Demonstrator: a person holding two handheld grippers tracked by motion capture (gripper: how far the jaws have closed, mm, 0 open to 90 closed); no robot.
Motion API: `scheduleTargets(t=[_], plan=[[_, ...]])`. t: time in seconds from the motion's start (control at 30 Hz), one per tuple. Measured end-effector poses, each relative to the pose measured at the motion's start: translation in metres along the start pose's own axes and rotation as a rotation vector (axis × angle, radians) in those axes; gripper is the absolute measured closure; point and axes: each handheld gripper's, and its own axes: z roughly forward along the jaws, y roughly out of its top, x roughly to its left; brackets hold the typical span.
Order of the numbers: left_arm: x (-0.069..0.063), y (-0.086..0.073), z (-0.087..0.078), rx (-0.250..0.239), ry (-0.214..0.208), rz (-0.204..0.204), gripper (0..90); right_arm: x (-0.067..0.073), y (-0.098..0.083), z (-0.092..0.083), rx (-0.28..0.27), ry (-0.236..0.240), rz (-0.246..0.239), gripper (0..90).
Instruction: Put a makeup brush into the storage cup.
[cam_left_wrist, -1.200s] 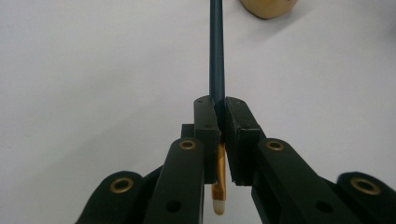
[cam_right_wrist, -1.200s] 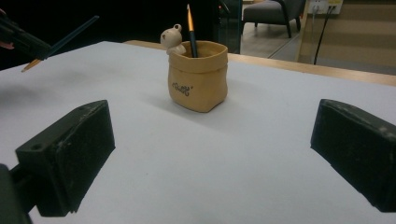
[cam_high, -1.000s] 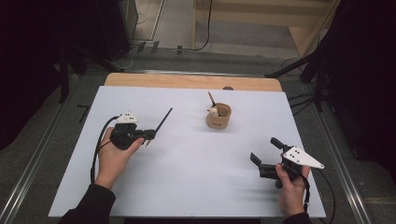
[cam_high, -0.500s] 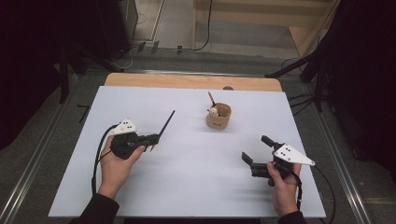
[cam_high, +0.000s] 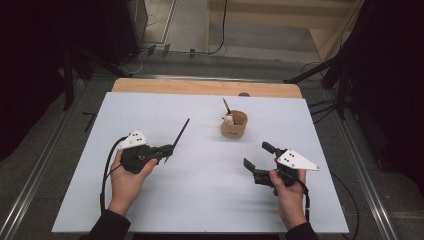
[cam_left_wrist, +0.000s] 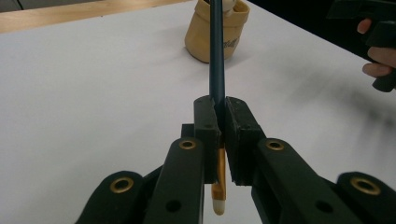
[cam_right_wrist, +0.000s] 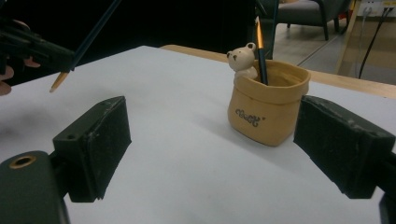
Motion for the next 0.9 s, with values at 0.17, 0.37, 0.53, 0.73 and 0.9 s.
scheduleTargets(t=[0.17,0.37,0.53,0.73,0.9], plan=[[-0.005,0.000,0.004,-0.014,-0.016,0.004,84.4,0.005,0.005,0.009,-0.009,0.006,0.004,16.7],[-0.010,0.000,0.010,-0.035,-0.023,0.000,84.4,0.014,0.008,0.021,-0.005,-0.014,0.015,20.6],[-0.014,0.000,0.012,-0.046,-0.023,0.008,84.3,0.022,0.011,0.029,0.001,-0.019,0.007,23.2],[-0.016,-0.002,0.014,-0.055,-0.031,0.012,84.3,0.026,0.014,0.037,-0.003,-0.027,0.019,28.9],[-0.017,-0.003,0.015,-0.070,-0.037,0.006,84.3,0.031,0.018,0.042,-0.013,-0.027,0.034,32.2]])
